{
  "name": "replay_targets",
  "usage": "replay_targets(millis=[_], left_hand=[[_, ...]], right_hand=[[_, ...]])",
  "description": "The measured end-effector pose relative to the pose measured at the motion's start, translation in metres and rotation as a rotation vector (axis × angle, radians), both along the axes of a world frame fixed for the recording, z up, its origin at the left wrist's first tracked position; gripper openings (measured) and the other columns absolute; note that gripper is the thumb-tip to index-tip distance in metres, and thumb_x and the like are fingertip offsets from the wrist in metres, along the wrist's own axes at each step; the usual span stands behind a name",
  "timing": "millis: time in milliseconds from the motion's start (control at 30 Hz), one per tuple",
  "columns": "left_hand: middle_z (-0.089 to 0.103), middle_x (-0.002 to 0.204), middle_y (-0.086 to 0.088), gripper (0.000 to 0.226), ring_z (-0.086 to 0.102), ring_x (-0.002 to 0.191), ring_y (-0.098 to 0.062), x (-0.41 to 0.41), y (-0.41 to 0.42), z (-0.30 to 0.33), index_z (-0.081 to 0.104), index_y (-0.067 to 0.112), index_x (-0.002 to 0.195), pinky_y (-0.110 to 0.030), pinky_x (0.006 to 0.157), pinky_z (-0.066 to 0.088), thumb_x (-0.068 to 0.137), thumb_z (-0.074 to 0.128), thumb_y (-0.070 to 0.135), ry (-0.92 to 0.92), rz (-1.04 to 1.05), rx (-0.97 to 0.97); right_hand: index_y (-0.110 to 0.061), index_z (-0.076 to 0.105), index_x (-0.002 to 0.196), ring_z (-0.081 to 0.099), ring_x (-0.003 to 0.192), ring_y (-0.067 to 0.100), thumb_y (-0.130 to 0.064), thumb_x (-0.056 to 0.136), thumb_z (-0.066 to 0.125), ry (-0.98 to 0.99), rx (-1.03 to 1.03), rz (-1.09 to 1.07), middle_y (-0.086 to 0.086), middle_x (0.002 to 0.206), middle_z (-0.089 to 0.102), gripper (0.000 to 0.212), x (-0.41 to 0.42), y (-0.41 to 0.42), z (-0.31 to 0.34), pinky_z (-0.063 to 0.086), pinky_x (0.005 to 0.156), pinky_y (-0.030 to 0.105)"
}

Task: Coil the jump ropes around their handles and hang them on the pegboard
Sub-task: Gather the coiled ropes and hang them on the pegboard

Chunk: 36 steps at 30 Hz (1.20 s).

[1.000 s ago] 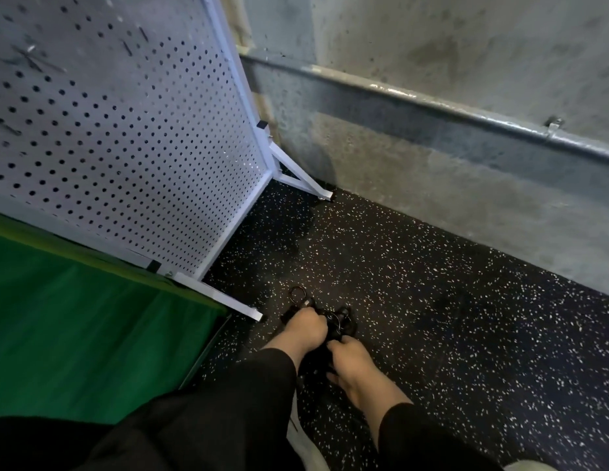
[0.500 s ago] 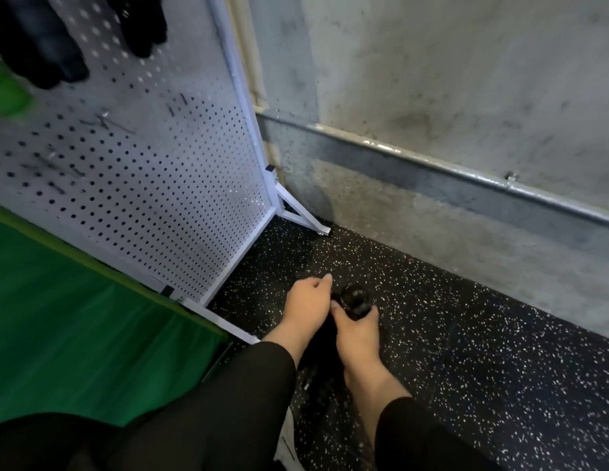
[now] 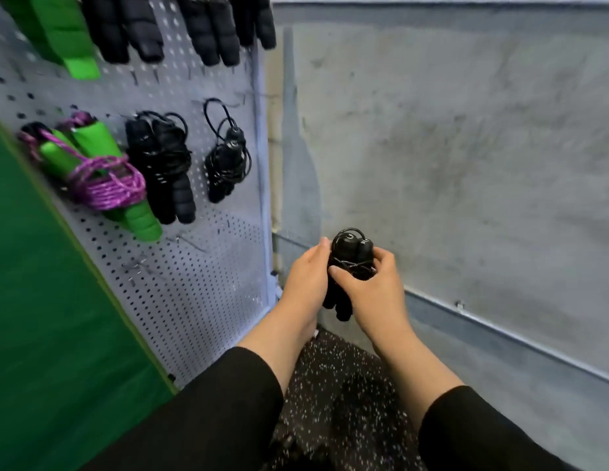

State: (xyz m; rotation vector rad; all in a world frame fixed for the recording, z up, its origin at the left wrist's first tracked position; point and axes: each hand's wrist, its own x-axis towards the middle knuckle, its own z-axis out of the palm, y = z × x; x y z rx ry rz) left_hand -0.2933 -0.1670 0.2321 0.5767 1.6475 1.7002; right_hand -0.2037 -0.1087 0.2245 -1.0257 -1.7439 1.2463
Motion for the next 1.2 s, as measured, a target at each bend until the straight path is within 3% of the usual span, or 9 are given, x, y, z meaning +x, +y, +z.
replay_targets(millis=[133, 200, 300, 367, 500, 600, 900, 1100, 1200], left_hand=[[0.077, 0.102, -0.008, 0.047, 0.071, 0.088, -0.013, -0.011, 0.000, 0.027, 0.074, 0.021, 0.108, -0.034, 0.081, 0.055, 0.108, 0.037, 0.049, -0.073, 0.031, 0.075], [0.077, 0.102, -0.005, 0.049, 0.072, 0.086, -0.009, -0.019, 0.003, 0.036, 0.073, 0.019, 0.114, -0.024, 0.069, 0.054, 0.108, 0.036, 0.050, -0.086, 0.057, 0.118], [0.076, 0.099, 0.003, 0.048, 0.070, 0.078, -0.002, -0.038, 0.000, 0.046, 0.072, 0.021, 0.113, -0.017, 0.060, 0.049, 0.108, 0.035, 0.051, -0.101, 0.124, 0.168], [0.074, 0.114, 0.003, 0.047, 0.070, 0.096, -0.005, -0.056, -0.001, 0.051, 0.069, 0.024, 0.122, -0.022, 0.071, 0.050, 0.107, 0.036, 0.054, -0.129, 0.156, 0.208], [0.054, 0.148, -0.001, 0.055, 0.053, 0.133, -0.013, -0.089, -0.004, 0.061, 0.052, 0.017, 0.146, -0.028, 0.106, 0.042, 0.108, 0.031, 0.051, -0.202, 0.195, 0.338], [0.046, 0.156, -0.003, 0.060, 0.045, 0.142, -0.015, -0.103, -0.007, 0.066, 0.045, 0.016, 0.151, -0.038, 0.119, 0.034, 0.107, 0.029, 0.053, -0.205, 0.214, 0.368], [0.052, 0.151, -0.006, 0.056, 0.052, 0.136, -0.018, -0.122, -0.006, 0.066, 0.049, 0.013, 0.148, -0.042, 0.116, 0.041, 0.109, 0.031, 0.049, -0.269, 0.308, 0.312], [0.053, 0.150, -0.008, 0.056, 0.053, 0.135, -0.018, -0.120, -0.001, 0.067, 0.049, 0.012, 0.148, -0.040, 0.116, 0.040, 0.109, 0.031, 0.049, -0.321, 0.308, 0.316], [0.054, 0.149, -0.009, 0.056, 0.054, 0.135, -0.018, -0.118, -0.004, 0.068, 0.050, 0.010, 0.147, -0.041, 0.116, 0.040, 0.109, 0.031, 0.047, -0.332, 0.314, 0.316]], right_hand=[[-0.037, 0.043, 0.117, 0.061, 0.104, 0.011, -0.038, 0.077, 0.084, -0.038, 0.107, 0.004, -0.008, 0.117, 0.062, 0.057, -0.021, 0.000, 0.021, 0.050, 0.084, 0.028], [-0.037, 0.044, 0.116, 0.060, 0.101, 0.010, -0.041, 0.079, 0.082, -0.037, 0.135, -0.006, -0.007, 0.116, 0.062, 0.053, -0.034, 0.002, 0.033, 0.045, 0.077, 0.023], [-0.036, 0.048, 0.115, 0.062, 0.107, 0.012, -0.040, 0.077, 0.083, -0.051, 0.168, 0.019, -0.006, 0.116, 0.064, 0.051, -0.059, 0.010, 0.049, 0.048, 0.086, 0.029], [-0.034, 0.050, 0.117, 0.062, 0.109, 0.013, -0.037, 0.077, 0.084, -0.084, 0.195, 0.067, -0.004, 0.119, 0.065, 0.052, -0.078, 0.015, 0.062, 0.050, 0.092, 0.032], [-0.024, 0.056, 0.122, 0.064, 0.106, 0.013, -0.036, 0.076, 0.084, -0.101, 0.256, 0.117, -0.003, 0.117, 0.066, 0.055, -0.117, 0.025, 0.094, 0.051, 0.090, 0.030], [-0.018, 0.056, 0.126, 0.065, 0.103, 0.014, -0.037, 0.077, 0.084, -0.086, 0.268, 0.127, -0.003, 0.115, 0.066, 0.059, -0.144, 0.037, 0.118, 0.052, 0.090, 0.032], [-0.017, 0.053, 0.121, 0.065, 0.104, 0.020, -0.037, 0.078, 0.084, -0.088, 0.303, 0.117, -0.001, 0.113, 0.066, 0.057, -0.190, 0.079, 0.150, 0.052, 0.096, 0.043], [-0.023, 0.051, 0.120, 0.064, 0.105, 0.016, -0.036, 0.081, 0.083, -0.094, 0.312, 0.164, -0.006, 0.112, 0.064, 0.052, -0.195, 0.088, 0.149, 0.051, 0.093, 0.035], [-0.021, 0.052, 0.123, 0.063, 0.102, 0.014, -0.035, 0.082, 0.083, -0.091, 0.292, 0.191, -0.006, 0.112, 0.064, 0.053, -0.200, 0.089, 0.145, 0.049, 0.084, 0.030]])
